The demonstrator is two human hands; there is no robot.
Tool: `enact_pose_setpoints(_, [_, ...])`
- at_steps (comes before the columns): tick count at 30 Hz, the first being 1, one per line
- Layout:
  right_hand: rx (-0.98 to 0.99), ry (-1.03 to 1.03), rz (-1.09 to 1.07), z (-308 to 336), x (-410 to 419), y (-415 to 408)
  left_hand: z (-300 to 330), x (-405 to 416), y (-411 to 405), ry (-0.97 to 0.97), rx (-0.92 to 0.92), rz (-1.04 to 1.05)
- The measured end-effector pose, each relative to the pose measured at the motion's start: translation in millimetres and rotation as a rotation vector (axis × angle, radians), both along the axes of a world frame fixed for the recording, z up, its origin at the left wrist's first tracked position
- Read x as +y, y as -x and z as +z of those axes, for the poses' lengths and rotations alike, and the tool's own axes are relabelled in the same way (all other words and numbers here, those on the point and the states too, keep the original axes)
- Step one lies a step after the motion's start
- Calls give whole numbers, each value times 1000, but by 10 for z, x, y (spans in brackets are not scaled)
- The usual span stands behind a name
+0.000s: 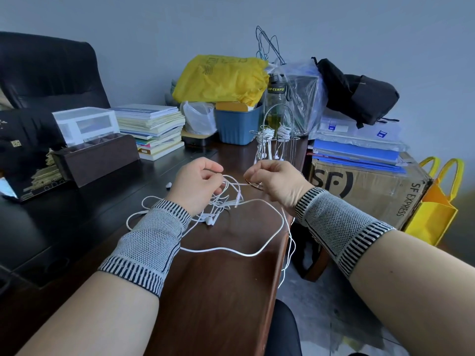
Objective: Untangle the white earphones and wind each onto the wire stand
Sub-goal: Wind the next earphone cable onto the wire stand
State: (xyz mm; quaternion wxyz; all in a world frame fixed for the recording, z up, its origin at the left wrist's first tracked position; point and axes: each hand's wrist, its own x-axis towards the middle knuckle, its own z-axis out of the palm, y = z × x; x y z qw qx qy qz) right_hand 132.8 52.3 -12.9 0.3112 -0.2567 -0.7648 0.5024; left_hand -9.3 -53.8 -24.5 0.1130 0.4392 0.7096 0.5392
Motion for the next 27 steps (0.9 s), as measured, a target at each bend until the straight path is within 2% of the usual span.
enact_pose_setpoints(6, [-325, -149, -47, 87, 57, 1, -1, -15, 3, 24, 56, -72])
enact_pose_setpoints(8, [-295, -181, -59, 96, 64, 13, 0, -25, 16, 27, 32, -91])
enact_pose_setpoints(11, [-221, -221, -192, 98, 108, 5, -8, -38, 60, 18, -38, -103])
enact_pose_setpoints(16, [-132, -221, -340, 59, 189, -48, -37, 10, 181, -19, -41, 162])
enact_pose_setpoints(21, [-211, -242, -360, 11, 221, -44, -10, -28, 335, -129, -76, 400])
enact_pose_setpoints(24, [-138, -94, -454, 26, 323, -96, -19, -94, 535, -189, -98, 609])
enact_pose_setpoints(27, [29, 113, -382, 96, 364, -148, -46, -136, 625, -97, -123, 653])
